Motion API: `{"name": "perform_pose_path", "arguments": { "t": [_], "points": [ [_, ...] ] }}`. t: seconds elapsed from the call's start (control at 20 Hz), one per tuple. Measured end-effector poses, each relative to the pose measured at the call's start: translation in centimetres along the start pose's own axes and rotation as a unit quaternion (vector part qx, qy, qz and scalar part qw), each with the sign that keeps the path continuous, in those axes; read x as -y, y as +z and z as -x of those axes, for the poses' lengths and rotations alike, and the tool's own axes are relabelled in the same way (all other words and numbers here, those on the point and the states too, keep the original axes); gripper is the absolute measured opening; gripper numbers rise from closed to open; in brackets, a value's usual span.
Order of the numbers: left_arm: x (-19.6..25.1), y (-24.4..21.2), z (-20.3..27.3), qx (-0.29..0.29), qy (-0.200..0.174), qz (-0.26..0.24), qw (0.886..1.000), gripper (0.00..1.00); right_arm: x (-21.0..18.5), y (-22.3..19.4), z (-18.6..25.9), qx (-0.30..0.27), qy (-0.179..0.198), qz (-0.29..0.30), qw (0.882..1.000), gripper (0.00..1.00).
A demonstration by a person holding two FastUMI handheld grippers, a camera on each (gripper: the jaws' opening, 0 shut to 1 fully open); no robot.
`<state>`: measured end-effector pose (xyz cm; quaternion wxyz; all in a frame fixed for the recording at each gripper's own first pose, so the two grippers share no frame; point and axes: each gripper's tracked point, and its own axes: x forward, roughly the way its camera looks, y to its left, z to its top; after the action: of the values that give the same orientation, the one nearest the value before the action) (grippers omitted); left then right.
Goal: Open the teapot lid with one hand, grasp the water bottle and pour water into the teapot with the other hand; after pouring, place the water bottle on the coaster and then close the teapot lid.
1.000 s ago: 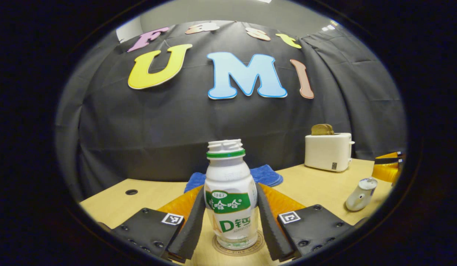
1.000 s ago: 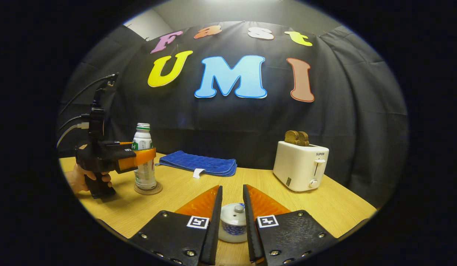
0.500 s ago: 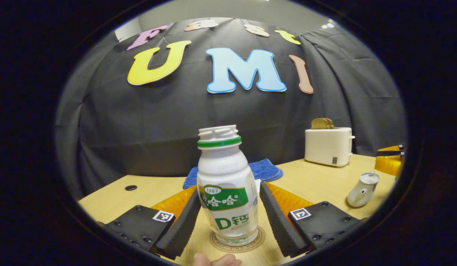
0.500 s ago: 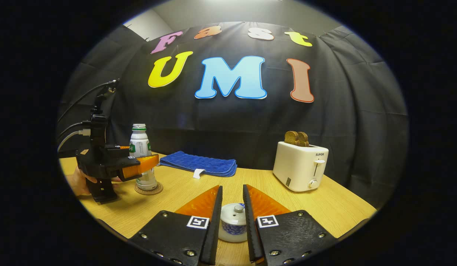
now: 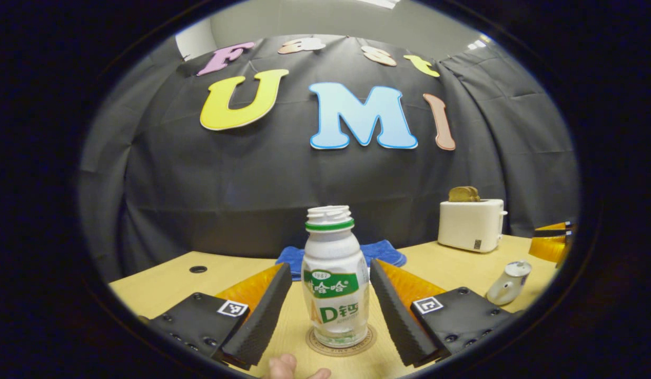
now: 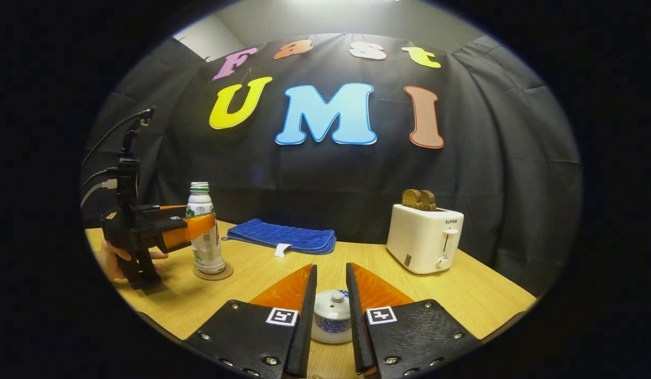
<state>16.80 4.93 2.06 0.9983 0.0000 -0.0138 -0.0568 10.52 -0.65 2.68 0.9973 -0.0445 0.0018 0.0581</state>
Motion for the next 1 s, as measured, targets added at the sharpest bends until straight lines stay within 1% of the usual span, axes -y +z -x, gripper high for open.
{"name": "perform_pose_path", "arguments": {
  "t": [0.1,0.25,0.4,0.5,0.6,0.65,0.7,0.75,0.8,0.9,0.95,1.0],
  "points": [
    [0.3,0.4,1.0,0.003,-0.002,-0.009,1.000,1.00,-0.4,0.7,0.5,0.008,-0.001,0.009,1.000,0.33],
    [1.0,1.7,3.3,0.016,-0.007,-0.018,1.000,1.00,-2.4,1.8,2.0,0.018,0.015,0.006,1.000,0.33],
    [2.0,2.0,6.9,0.012,-0.015,-0.003,1.000,1.00,-4.7,1.9,4.9,0.017,0.032,0.001,0.999,0.33],
    [3.3,0.9,10.4,-0.007,-0.021,-0.005,1.000,1.00,-6.3,0.5,7.0,0.001,0.033,0.000,0.999,0.33],
    [4.4,-0.7,13.3,-0.023,-0.018,-0.005,1.000,1.00,-7.8,-1.8,8.1,-0.020,0.025,0.003,0.999,0.33],
    [5.1,-1.3,14.4,-0.027,-0.020,0.006,0.999,1.00,-8.3,-2.8,8.7,-0.034,0.023,-0.001,0.999,0.47],
    [5.6,-1.8,15.1,-0.026,-0.020,0.015,0.999,0.99,-8.9,-3.8,8.9,-0.050,0.025,-0.010,0.998,0.53],
    [5.2,-2.2,15.4,-0.031,-0.003,0.019,0.999,0.98,-9.2,-3.2,9.3,-0.037,0.024,-0.022,0.999,0.54],
    [4.9,-1.6,15.1,-0.016,0.011,0.024,1.000,0.99,-9.1,-2.4,9.2,-0.023,0.014,-0.026,0.999,0.51],
    [5.0,-2.1,15.1,-0.014,0.026,0.016,0.999,1.00,-8.8,-2.1,8.9,-0.002,-0.005,-0.042,0.999,0.53],
    [5.0,-2.2,15.0,-0.018,0.032,-0.003,0.999,1.00,-8.2,-2.2,8.5,0.002,-0.034,-0.040,0.999,0.69],
    [5.2,-2.0,14.9,-0.014,0.030,0.007,0.999,1.00,-7.3,-2.3,8.4,-0.002,-0.057,-0.045,0.997,0.71]
  ]
}}
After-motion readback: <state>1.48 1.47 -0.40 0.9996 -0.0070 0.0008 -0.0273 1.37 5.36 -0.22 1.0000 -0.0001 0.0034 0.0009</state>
